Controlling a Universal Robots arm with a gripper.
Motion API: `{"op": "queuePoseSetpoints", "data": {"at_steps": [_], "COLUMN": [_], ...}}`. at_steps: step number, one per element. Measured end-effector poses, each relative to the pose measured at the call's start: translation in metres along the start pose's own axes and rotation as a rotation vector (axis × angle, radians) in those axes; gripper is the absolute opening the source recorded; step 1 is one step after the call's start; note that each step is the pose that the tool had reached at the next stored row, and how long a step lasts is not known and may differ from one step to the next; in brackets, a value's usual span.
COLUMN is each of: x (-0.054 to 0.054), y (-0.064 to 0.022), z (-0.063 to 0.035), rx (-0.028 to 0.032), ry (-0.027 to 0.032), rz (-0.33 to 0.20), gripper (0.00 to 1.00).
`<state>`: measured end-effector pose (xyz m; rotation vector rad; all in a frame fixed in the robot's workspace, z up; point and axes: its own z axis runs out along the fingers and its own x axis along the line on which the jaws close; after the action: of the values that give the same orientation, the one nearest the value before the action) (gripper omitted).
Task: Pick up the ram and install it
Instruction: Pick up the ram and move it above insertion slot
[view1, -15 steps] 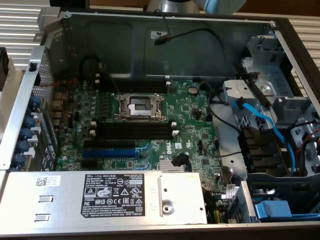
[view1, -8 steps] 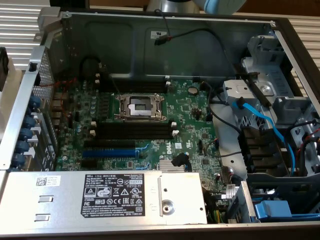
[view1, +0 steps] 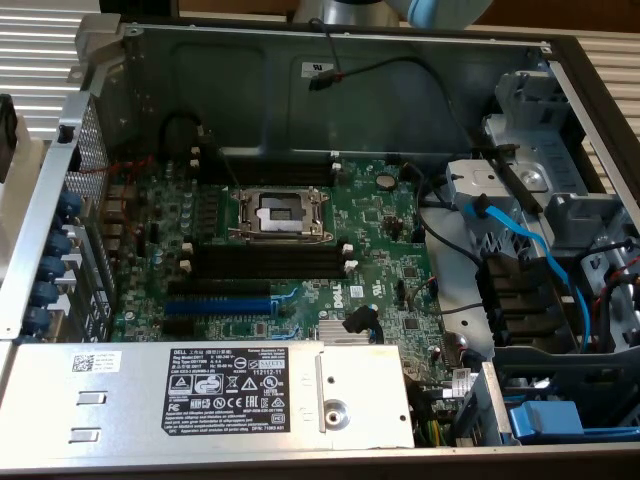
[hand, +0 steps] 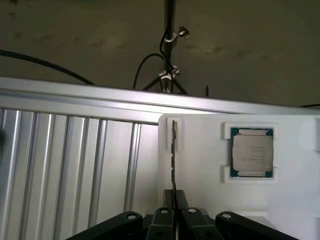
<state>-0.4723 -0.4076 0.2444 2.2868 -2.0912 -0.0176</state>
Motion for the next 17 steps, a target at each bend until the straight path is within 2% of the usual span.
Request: {"op": "queuePoseSetpoints", "data": {"at_steps": [2, 3, 6, 7, 8, 13, 17], "x": [0.000, -0.001, -0.006, -0.006, -0.006, -0.006, -0.006], "y": [0.0001, 0.0002, 0.0001, 0.0003, 0.0003, 0.0013, 0.0027], "z": [-0.0024, -0.0037, -0.0068, -0.0080, -0.0092, -0.0303, -0.0445], "rx": [0.0000, -0.0001, -0.0019, -0.0024, -0.0025, -0.0027, -0.0012], "ry": [0.0008, 0.0034, 0.0207, 0.0244, 0.0253, 0.0293, 0.0304], "rz": [0.000, 0.000, 0.001, 0.001, 0.001, 0.001, 0.001], "gripper": [0.13, 0.13, 0.13, 0.13, 0.13, 0.13, 0.13]}}
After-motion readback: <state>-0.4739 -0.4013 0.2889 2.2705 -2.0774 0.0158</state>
